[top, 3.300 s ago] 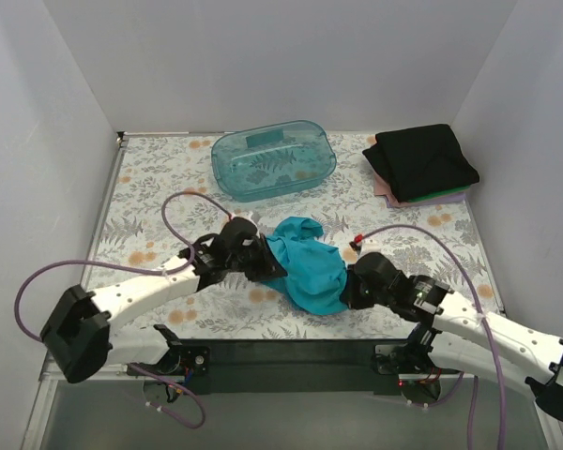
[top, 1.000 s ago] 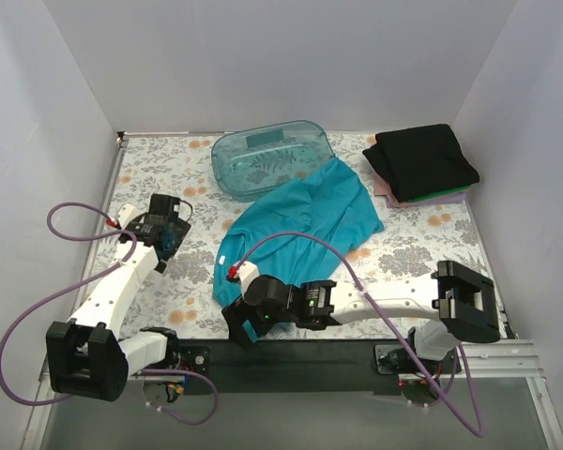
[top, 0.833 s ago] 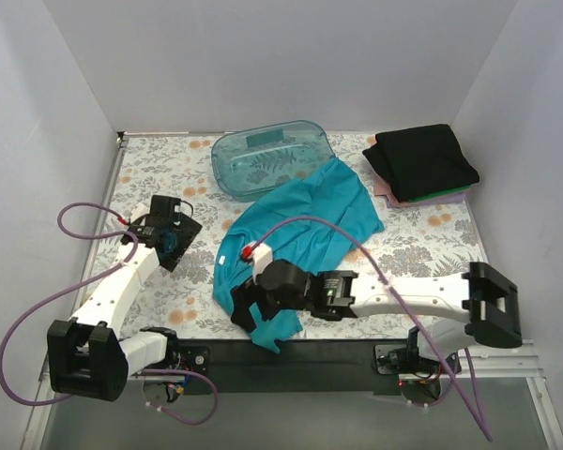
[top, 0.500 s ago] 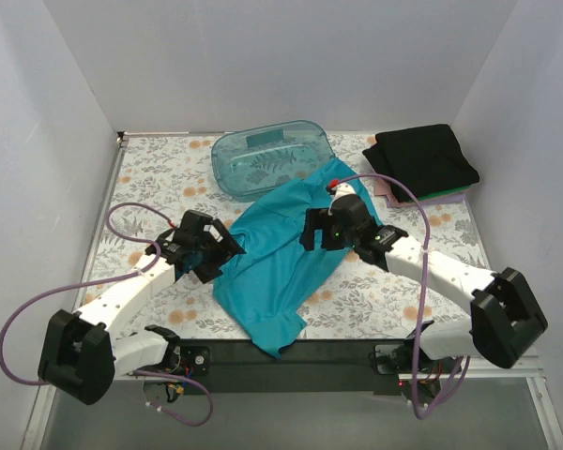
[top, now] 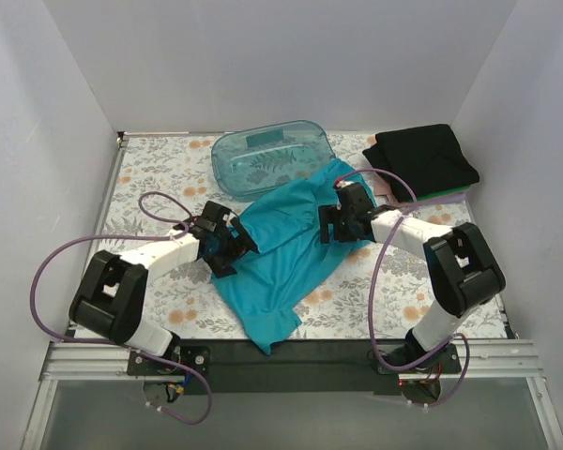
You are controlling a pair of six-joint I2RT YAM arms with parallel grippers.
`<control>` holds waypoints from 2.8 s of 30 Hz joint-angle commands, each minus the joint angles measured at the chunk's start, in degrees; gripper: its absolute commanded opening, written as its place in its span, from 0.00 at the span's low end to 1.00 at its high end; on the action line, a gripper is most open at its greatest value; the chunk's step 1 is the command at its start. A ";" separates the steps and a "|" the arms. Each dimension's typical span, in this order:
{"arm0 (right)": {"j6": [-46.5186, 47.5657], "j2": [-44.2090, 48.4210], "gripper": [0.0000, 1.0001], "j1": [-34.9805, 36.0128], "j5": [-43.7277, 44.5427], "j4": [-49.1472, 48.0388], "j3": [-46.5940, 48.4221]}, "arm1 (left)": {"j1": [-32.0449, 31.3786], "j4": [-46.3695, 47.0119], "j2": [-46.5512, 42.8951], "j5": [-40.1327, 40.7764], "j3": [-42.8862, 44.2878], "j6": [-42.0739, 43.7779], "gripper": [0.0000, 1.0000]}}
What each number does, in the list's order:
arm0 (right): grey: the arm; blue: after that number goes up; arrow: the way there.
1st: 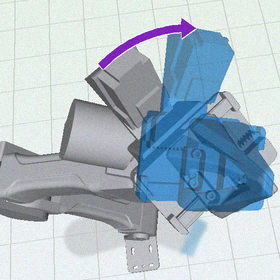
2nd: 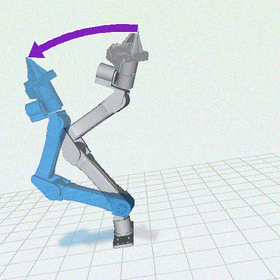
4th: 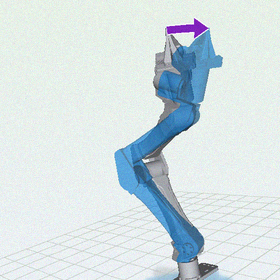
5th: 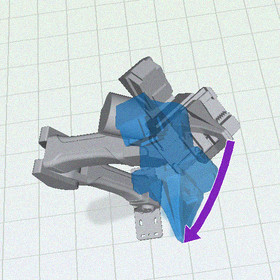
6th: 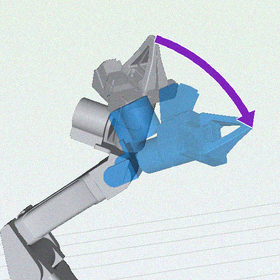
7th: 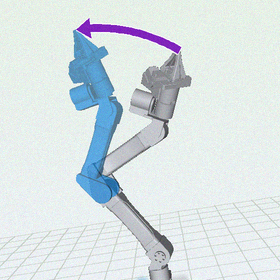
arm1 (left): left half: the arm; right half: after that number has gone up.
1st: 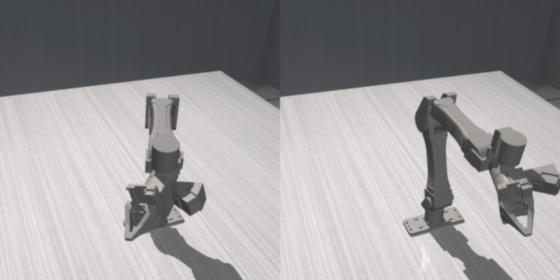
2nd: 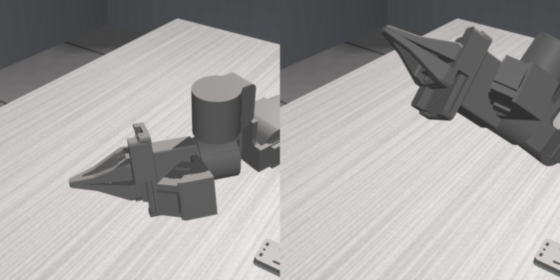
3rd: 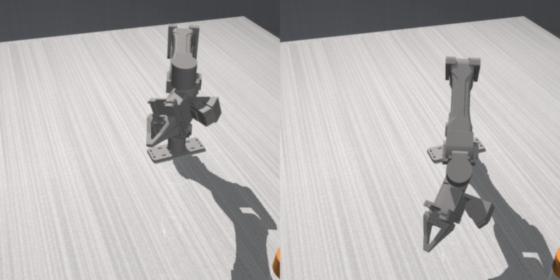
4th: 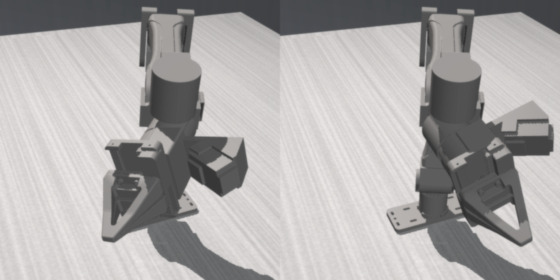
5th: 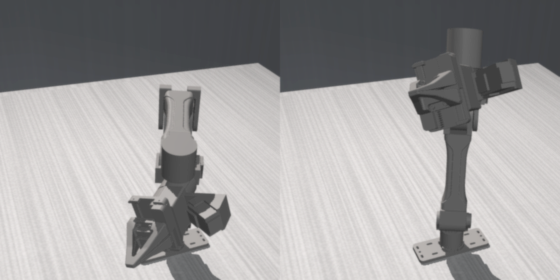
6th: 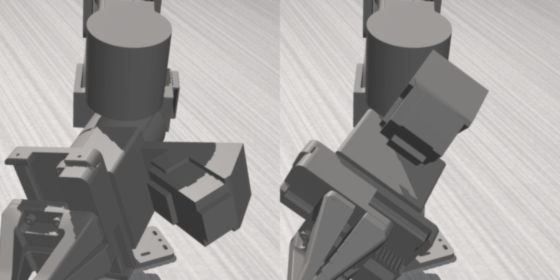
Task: Fold and stack the t-shirts
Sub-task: Flatten the tshirt out
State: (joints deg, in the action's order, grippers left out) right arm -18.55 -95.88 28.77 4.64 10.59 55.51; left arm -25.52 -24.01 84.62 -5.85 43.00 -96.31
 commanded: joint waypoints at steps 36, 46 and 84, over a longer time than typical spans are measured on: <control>-6.34 22.15 0.79 -3.37 -4.18 5.85 -7.17 | 23.94 -9.56 13.66 6.88 25.65 10.98 0.89; 1.49 15.20 0.73 -3.29 -13.70 0.57 -6.82 | 27.36 -17.38 -7.96 14.55 8.51 1.84 0.90; -2.11 9.56 0.01 -11.27 -3.15 -0.57 -10.33 | 27.98 -29.08 -28.10 8.32 0.68 4.82 0.91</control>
State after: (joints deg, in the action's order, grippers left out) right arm -18.65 -89.27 22.63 -4.21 10.13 46.06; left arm 2.31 -52.64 57.98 5.96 44.91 -93.65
